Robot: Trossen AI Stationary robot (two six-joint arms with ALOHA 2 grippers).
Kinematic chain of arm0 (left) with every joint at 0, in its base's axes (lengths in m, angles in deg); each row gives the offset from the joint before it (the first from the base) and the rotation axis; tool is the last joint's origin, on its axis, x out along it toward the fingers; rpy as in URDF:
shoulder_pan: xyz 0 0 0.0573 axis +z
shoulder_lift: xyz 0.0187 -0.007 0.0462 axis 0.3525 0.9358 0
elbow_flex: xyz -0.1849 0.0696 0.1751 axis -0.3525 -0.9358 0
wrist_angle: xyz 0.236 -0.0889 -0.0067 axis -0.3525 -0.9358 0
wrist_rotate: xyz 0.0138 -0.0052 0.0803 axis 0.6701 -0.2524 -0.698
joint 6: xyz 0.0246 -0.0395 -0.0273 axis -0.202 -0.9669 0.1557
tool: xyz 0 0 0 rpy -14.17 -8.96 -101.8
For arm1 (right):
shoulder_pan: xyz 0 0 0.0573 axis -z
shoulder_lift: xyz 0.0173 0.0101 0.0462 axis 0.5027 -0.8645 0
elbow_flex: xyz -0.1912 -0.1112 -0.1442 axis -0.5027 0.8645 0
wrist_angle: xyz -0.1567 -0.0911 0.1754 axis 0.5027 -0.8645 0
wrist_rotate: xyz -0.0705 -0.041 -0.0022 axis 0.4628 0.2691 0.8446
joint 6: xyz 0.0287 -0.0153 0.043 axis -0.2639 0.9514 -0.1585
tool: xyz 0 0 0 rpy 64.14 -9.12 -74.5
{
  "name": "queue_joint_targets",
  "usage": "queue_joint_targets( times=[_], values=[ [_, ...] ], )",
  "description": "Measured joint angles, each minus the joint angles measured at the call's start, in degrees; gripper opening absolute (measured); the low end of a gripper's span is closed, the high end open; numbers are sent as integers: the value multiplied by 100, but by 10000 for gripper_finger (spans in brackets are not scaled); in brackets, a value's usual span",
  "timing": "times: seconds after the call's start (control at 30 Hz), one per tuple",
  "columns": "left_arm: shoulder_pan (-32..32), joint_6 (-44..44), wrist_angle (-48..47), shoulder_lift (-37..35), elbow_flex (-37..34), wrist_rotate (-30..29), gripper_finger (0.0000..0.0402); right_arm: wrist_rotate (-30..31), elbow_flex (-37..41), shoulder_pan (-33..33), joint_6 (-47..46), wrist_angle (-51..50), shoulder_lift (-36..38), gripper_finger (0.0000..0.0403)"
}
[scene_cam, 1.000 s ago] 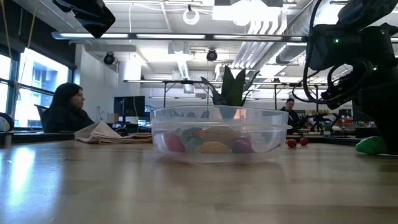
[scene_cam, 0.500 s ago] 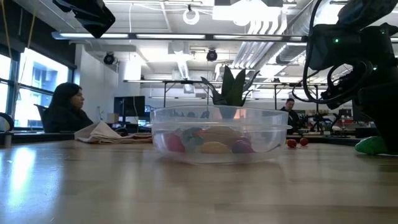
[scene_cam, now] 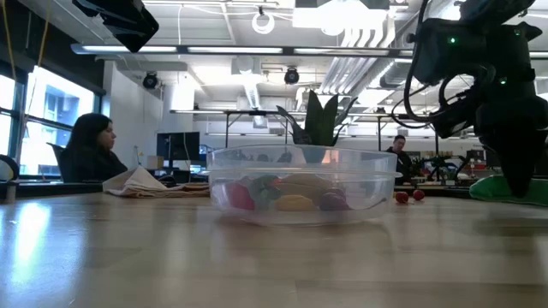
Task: Pick and placing Produce into tupperware
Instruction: Put the pea into the transparent container
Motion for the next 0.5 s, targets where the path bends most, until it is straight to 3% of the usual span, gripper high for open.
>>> queue_joint_targets(
  times=[0.33, 0.5],
  values=[
    [0, 2, 0, 1, 0, 0, 83, -46, -3, -2, 151, 455, 0, 123],
    [-2, 0, 1, 1, 1, -1, 83, -51, -442, -4, 363, 469, -2, 123]
  ],
)
